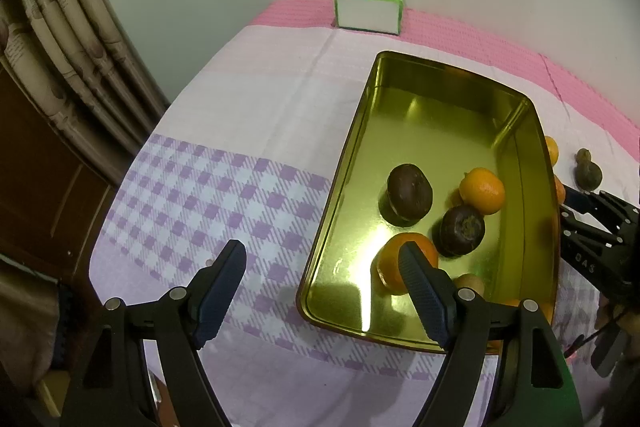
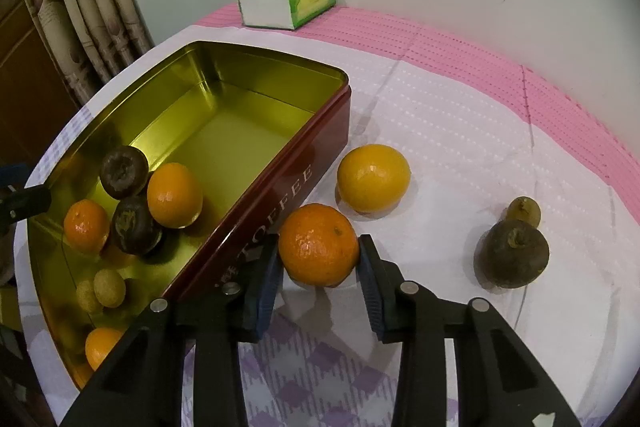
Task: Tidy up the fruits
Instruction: 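Grasp the tangerine on the cloth with the right gripper, then grasp the dark brown round fruit with the left gripper while the right gripper holds the tangerine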
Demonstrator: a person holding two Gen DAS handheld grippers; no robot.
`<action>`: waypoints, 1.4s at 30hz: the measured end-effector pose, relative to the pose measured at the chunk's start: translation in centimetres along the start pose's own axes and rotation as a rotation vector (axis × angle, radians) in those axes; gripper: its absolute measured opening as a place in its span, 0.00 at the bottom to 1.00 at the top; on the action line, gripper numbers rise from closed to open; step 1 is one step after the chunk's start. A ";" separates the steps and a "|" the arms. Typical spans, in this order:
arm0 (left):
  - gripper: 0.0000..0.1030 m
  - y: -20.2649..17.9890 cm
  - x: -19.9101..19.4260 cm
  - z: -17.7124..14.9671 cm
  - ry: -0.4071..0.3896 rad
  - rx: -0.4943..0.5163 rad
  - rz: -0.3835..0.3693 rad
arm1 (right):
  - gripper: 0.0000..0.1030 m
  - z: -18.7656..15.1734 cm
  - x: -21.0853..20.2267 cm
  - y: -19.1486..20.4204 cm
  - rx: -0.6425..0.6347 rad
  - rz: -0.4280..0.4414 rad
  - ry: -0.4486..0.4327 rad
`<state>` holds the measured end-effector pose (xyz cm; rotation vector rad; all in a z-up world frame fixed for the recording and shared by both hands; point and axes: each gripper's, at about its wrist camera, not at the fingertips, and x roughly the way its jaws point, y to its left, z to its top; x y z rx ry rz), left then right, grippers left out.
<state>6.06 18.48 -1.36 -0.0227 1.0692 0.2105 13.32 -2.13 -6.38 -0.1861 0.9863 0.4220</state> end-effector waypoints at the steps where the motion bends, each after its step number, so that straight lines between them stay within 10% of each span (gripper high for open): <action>1: 0.76 0.0 0.0 0.0 0.000 0.000 0.000 | 0.34 -0.1 0.0 0.0 0.002 0.000 -0.001; 21: 0.76 -2.4 -1.5 -0.1 -0.049 0.060 -0.026 | 0.33 -6.1 -5.7 -9.8 0.216 -0.206 -0.107; 42: 0.76 -23.1 -0.6 4.4 -0.082 0.306 -0.314 | 0.33 -8.8 -7.6 -18.2 0.318 -0.320 -0.152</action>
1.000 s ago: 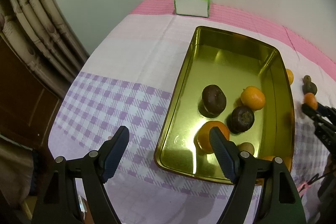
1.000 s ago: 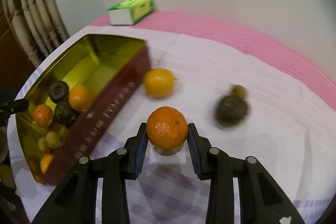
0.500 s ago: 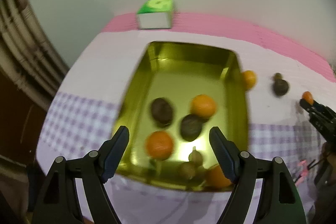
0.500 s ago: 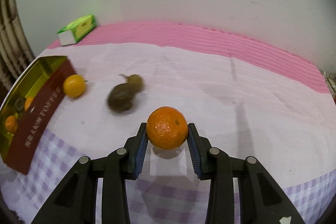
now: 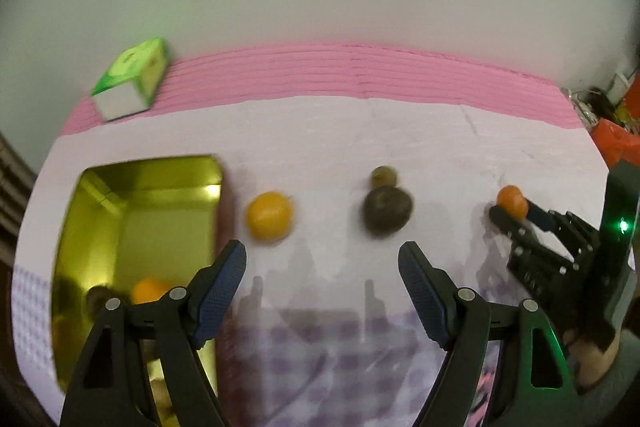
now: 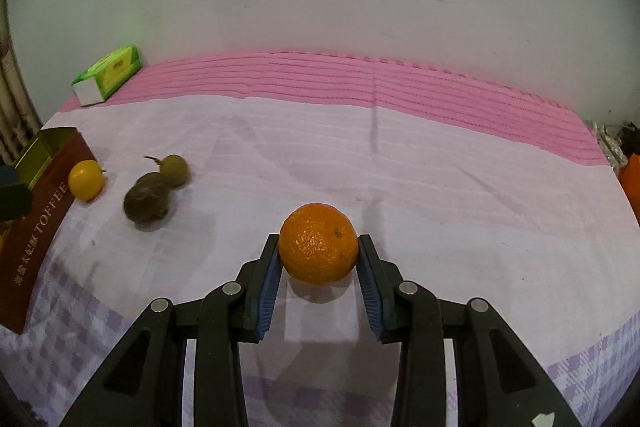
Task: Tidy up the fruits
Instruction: 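Grasp the dark brown round fruit with the left gripper while the right gripper holds the tangerine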
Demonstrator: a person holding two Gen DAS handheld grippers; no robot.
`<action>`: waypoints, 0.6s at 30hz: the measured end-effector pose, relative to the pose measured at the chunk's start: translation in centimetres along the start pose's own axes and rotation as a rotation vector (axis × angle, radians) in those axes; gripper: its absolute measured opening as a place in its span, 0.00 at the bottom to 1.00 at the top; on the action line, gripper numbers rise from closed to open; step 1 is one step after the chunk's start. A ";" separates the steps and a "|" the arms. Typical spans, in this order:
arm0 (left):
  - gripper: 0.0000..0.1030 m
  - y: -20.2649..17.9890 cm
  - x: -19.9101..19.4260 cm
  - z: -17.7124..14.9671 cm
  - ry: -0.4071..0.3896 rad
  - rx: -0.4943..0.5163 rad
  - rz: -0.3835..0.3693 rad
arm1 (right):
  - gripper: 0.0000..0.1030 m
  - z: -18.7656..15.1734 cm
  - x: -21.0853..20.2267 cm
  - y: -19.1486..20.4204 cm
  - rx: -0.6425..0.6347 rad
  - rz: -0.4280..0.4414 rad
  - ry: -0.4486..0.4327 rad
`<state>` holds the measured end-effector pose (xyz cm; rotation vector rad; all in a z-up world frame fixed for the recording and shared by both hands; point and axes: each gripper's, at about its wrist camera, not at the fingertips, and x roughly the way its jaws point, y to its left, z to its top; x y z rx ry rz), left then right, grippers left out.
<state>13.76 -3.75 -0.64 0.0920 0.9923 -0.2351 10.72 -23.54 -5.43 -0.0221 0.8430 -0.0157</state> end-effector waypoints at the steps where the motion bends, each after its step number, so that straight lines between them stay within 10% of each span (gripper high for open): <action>1: 0.76 -0.5 0.7 0.2 0.003 0.010 -0.006 | 0.33 0.0 0.1 -0.1 0.003 -0.001 0.003; 18: 0.65 -3.6 8.3 2.1 0.102 0.035 -0.041 | 0.34 0.1 1.1 -0.2 0.043 0.041 0.049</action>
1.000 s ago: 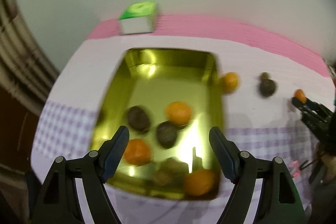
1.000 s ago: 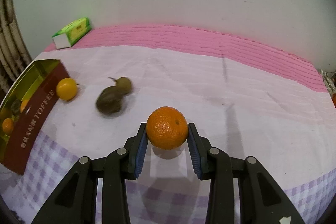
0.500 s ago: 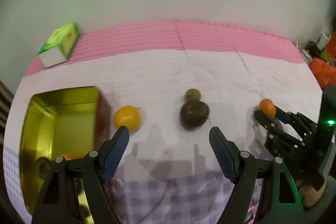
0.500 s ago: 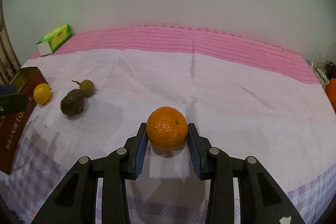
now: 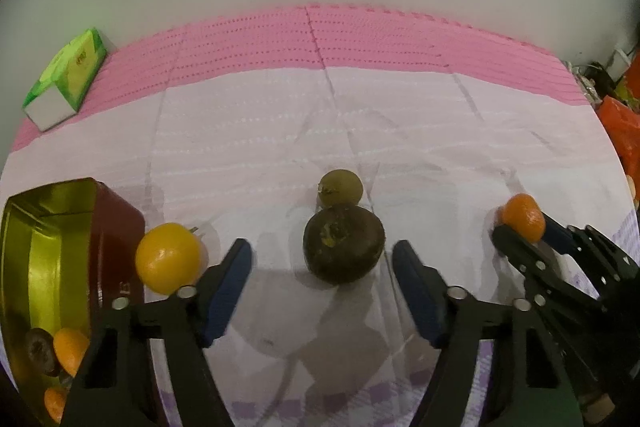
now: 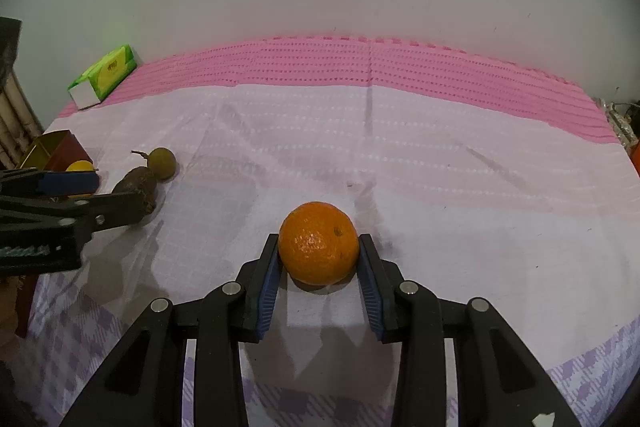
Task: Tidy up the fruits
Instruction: 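Grasp the dark brown round fruit with the left gripper while the right gripper holds the tangerine, then carry the dark fruit into the tin tray and open the left gripper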
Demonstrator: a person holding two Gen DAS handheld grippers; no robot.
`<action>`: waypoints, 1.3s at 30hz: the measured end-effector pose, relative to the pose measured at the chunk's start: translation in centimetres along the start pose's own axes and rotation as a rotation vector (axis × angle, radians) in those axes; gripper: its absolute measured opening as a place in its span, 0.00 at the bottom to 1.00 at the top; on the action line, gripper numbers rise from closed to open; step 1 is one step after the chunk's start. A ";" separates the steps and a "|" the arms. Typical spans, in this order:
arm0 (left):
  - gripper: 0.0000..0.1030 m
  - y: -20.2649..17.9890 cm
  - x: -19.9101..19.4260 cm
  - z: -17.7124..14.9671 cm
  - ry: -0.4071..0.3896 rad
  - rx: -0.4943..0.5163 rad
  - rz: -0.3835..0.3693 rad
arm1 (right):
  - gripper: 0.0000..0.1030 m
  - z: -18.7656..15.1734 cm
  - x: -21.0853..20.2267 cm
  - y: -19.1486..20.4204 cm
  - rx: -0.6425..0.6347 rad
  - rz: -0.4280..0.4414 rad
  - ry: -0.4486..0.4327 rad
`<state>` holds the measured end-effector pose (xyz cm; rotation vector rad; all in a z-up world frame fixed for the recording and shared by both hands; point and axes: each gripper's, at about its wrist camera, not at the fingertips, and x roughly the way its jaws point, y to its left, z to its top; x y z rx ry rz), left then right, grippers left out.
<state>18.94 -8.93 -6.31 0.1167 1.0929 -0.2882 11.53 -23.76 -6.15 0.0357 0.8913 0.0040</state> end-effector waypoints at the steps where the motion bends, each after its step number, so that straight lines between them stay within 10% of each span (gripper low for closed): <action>1: 0.63 0.1 0.3 0.0 0.007 -0.006 -0.002 | 0.34 0.0 0.0 0.0 0.000 0.000 0.000; 9: 0.40 0.0 0.8 0.1 0.008 -0.016 -0.039 | 0.35 0.1 -0.1 -0.1 -0.005 -0.004 0.003; 39: 0.40 2.1 -8.2 -5.6 -0.051 -0.058 0.025 | 0.35 0.3 0.2 0.3 -0.025 -0.026 0.009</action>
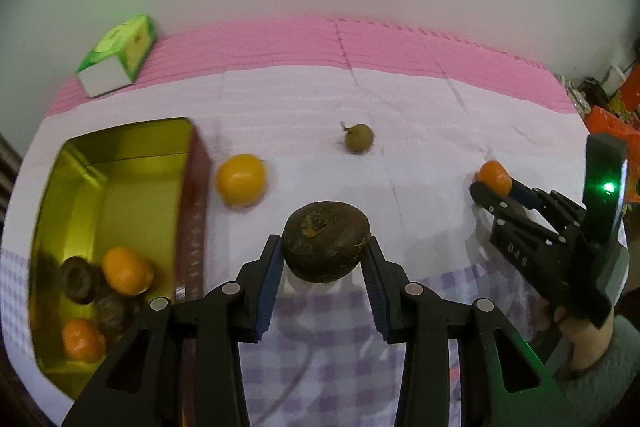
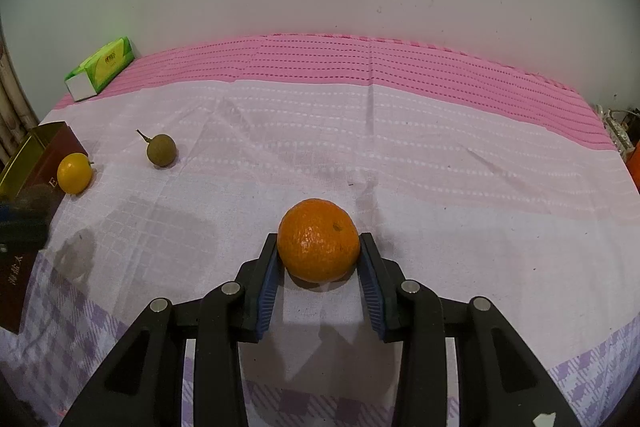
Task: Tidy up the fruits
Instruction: 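Carry the dark fruit into the tin tray and open the left gripper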
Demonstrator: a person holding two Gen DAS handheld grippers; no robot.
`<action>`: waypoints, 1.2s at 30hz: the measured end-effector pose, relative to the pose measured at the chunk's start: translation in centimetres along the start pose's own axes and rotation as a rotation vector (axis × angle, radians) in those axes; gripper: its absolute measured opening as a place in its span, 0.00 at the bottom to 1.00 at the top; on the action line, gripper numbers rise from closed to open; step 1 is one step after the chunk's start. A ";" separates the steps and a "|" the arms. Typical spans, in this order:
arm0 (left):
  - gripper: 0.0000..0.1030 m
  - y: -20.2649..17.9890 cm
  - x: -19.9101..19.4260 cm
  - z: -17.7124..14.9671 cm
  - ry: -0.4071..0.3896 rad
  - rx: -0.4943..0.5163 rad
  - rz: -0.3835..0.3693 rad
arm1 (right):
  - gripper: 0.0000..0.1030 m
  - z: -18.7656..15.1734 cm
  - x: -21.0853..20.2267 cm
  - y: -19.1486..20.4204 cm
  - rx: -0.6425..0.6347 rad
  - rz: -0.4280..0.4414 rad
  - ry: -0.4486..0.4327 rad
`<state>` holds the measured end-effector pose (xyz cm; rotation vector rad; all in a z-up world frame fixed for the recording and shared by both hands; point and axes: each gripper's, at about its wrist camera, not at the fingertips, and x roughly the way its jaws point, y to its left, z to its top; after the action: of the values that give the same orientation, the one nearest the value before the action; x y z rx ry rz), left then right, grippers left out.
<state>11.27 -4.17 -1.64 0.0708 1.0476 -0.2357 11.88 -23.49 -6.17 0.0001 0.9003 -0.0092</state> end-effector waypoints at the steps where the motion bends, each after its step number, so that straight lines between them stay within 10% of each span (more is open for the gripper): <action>1: 0.40 0.4 -0.4 -0.1 -0.004 -0.004 0.004 | 0.35 0.0 0.0 0.0 0.000 0.000 0.000; 22: 0.40 12.6 -5.0 -4.5 -0.022 -0.232 0.166 | 0.35 0.1 0.0 0.0 -0.007 -0.007 0.001; 36: 0.40 14.2 -3.0 -5.9 0.033 -0.248 0.184 | 0.35 0.2 0.2 -0.1 -0.012 -0.009 0.001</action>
<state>8.07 11.15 -2.75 -0.0526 1.0886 0.0629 12.13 -23.57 -6.17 -0.0152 0.9014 -0.0121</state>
